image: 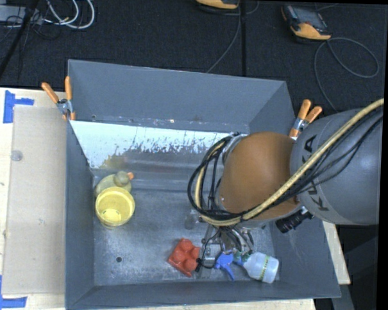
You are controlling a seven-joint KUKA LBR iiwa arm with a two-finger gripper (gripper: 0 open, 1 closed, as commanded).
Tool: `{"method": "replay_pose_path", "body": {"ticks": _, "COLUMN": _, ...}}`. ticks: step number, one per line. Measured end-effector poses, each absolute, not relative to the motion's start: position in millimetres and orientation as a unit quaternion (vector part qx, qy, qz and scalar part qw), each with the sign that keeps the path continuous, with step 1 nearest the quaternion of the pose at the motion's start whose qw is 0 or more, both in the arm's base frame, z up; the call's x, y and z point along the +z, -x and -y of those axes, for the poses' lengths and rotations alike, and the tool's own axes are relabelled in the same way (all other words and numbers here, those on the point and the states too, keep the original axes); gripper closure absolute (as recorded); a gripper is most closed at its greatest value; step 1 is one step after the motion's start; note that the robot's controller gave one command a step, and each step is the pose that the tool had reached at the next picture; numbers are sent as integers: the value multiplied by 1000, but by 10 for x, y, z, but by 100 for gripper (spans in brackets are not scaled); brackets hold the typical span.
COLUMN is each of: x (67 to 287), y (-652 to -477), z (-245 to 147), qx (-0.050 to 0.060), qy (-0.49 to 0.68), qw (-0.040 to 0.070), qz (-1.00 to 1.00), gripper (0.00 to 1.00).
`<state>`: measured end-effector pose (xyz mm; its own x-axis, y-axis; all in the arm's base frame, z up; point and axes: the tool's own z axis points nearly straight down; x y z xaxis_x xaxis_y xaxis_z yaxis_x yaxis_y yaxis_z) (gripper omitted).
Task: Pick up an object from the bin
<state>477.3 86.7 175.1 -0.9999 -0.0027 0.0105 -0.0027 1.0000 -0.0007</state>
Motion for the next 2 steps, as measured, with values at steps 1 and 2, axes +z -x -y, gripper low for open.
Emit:
{"method": "replay_pose_path", "body": {"ticks": 1, "x": 1788, "y": -4790, "z": -863, "qx": 0, "qy": 0, "qw": 2, "qz": 1000, "gripper": 0}}
{"method": "replay_pose_path", "body": {"ticks": 2, "x": 1342, "y": -4799, "z": -843, "qx": 0, "qy": -18, "qw": 0, "qz": 1000, "gripper": 0}}
